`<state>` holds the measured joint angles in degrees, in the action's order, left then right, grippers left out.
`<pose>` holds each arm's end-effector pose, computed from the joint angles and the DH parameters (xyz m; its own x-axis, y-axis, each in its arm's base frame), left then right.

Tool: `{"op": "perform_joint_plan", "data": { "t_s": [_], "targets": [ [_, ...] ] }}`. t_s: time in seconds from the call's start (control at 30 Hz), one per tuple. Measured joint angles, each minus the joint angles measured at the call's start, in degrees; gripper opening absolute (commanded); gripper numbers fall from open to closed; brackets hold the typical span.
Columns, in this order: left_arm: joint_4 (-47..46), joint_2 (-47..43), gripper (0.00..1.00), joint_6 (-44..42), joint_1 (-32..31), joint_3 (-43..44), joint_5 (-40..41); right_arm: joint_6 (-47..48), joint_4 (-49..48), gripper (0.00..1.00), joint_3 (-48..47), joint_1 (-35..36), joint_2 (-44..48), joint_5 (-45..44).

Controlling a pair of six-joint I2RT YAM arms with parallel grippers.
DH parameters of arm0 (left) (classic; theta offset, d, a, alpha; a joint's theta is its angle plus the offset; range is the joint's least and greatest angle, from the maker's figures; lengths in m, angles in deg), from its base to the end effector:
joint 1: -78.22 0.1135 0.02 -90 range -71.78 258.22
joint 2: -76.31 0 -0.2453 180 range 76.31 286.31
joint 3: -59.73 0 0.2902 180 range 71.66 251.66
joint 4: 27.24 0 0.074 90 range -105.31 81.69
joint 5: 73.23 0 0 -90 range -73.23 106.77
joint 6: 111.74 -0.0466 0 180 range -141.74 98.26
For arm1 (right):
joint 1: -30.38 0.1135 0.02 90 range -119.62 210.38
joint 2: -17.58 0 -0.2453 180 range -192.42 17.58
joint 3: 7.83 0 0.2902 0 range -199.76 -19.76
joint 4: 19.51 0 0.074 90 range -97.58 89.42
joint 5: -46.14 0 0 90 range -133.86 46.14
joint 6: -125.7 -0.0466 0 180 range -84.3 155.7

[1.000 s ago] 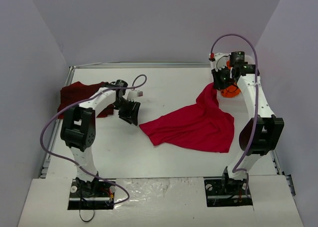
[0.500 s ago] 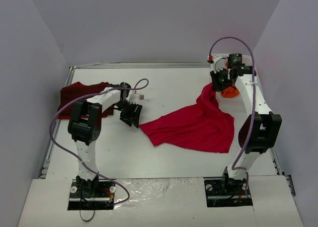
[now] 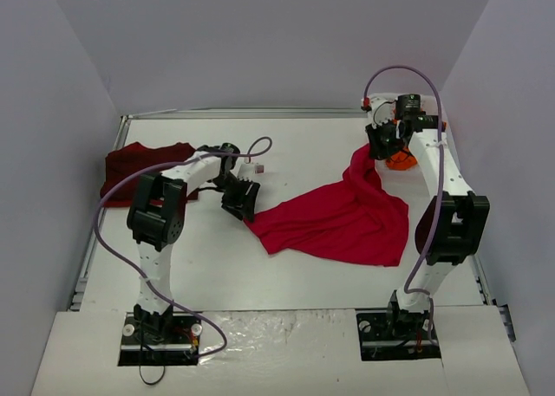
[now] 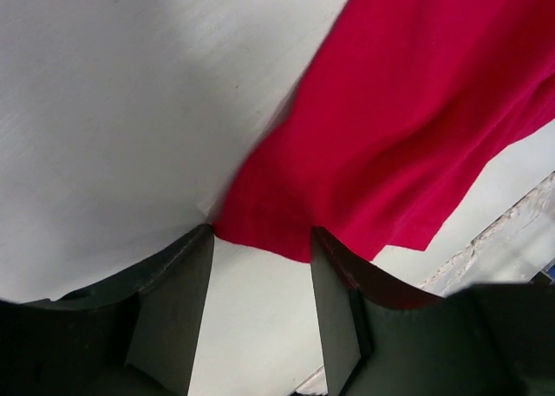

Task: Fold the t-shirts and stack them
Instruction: Flatten out the tshirt

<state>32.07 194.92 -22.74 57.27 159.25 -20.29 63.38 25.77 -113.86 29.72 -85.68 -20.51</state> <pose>0.3953 -0.1814 0.1250 -0.9077 0.3624 -0.2114 0.4144 0.6957 -0.5867 0.4524 0.0133 0.2874 -0.4675 -0.4211 -0.7772 -0.5632 0.8196 -0.1053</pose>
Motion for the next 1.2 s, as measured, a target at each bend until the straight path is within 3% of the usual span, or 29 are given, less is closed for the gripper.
{"op": "perform_joint_plan", "data": {
  "t_s": [0.23, 0.47, 0.63, 0.7, 1.0, 1.2],
  "targets": [
    [1.0, 1.1, 0.45, 0.0, -3.3, 2.0, 4.2, 0.0, -0.3, 0.00, 1.2, 0.0, -0.5, -0.1],
    [1.7, 1.4, 0.32, -0.3, -7.2, 2.9, 11.0, 0.0, -1.3, 0.00, 2.6, 0.0, -0.5, -1.0],
    [2.0, 1.5, 0.08, -0.7, -9.7, 3.3, 17.0, 0.0, -1.9, 0.00, 3.1, 0.0, -0.5, -1.7],
    [2.1, 1.6, 0.03, -0.9, -10.5, 3.3, 18.7, 0.0, -2.4, 0.00, 3.5, 0.0, -0.5, -2.0],
    [3.2, 1.7, 0.02, -2.1, -11.6, 4.1, 21.6, 0.0, -3.0, 0.00, 4.0, 0.0, -0.5, -2.6],
    [7.5, 1.7, 0.02, -3.3, -3.3, 10.8, 17.1, -0.1, -2.6, 0.00, 2.4, 0.0, -0.5, -2.6]
  ]
}}
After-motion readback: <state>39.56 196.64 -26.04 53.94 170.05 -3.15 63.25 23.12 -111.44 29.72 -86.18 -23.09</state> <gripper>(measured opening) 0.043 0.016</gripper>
